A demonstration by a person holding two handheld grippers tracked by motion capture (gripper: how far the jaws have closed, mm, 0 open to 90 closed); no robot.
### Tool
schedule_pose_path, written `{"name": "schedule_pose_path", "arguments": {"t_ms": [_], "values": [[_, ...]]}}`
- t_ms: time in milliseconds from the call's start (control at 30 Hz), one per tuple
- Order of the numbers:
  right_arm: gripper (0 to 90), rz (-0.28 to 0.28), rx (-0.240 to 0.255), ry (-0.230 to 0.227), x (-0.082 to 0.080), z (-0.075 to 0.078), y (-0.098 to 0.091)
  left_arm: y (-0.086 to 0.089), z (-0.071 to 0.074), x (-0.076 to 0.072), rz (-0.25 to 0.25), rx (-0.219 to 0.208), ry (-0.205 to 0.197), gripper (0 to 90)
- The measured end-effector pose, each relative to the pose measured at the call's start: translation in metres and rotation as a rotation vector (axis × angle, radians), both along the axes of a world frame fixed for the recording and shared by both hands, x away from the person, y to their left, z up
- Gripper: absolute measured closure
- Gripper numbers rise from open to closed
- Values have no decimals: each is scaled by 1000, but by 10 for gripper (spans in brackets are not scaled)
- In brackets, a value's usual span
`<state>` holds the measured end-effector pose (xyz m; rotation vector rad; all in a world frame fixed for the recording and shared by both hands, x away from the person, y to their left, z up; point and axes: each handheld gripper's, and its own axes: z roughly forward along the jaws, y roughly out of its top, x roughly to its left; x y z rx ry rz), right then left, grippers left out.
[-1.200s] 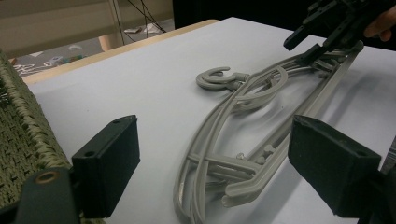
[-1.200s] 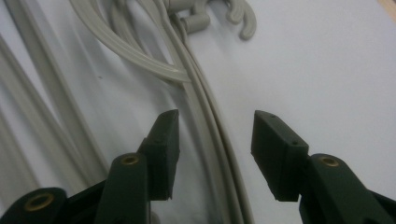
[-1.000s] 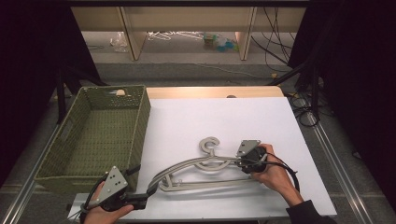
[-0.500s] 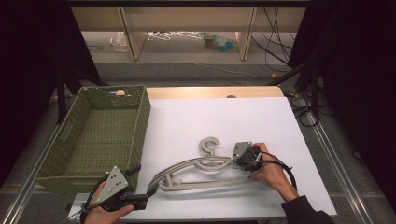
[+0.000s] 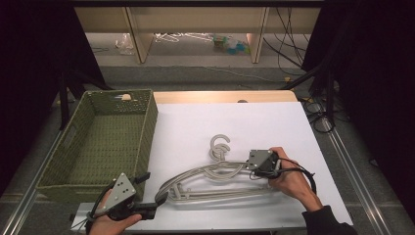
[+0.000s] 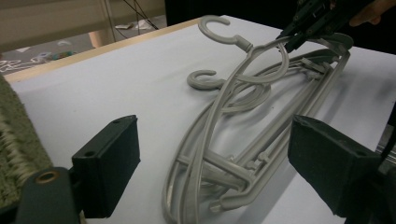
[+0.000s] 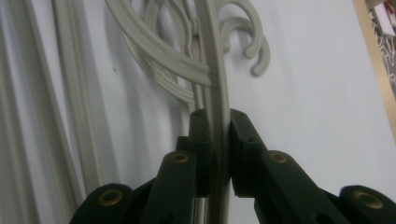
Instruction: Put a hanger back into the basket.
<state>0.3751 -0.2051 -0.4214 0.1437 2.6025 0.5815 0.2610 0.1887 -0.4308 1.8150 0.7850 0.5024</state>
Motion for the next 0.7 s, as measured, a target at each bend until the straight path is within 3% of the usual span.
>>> {"name": "schedule_pose_path", "arguments": {"t_ms": [100,200,267,333,433,533,567,633,700], "values": [[816,26,6,-9,-6,8,0,-10,1,2,-26,19,30,162],[816,47,19,-12,-10,16,-1,-22,5,7,-62,49,33,165],[816,52,21,-32,-14,21,-1,-32,8,15,-96,55,41,191],[816,60,30,-40,-18,25,0,-42,12,24,-129,86,48,273],[816,77,40,-48,-22,31,0,-56,16,40,-160,116,59,279],[816,85,52,-58,-26,36,1,-66,18,52,-183,118,83,295],[816,102,39,-90,-26,40,1,-69,19,56,-187,132,91,297],[816,122,40,-96,-27,42,2,-74,20,64,-198,129,105,350],[816,119,45,-94,-28,42,3,-79,20,72,-226,122,130,347]]}}
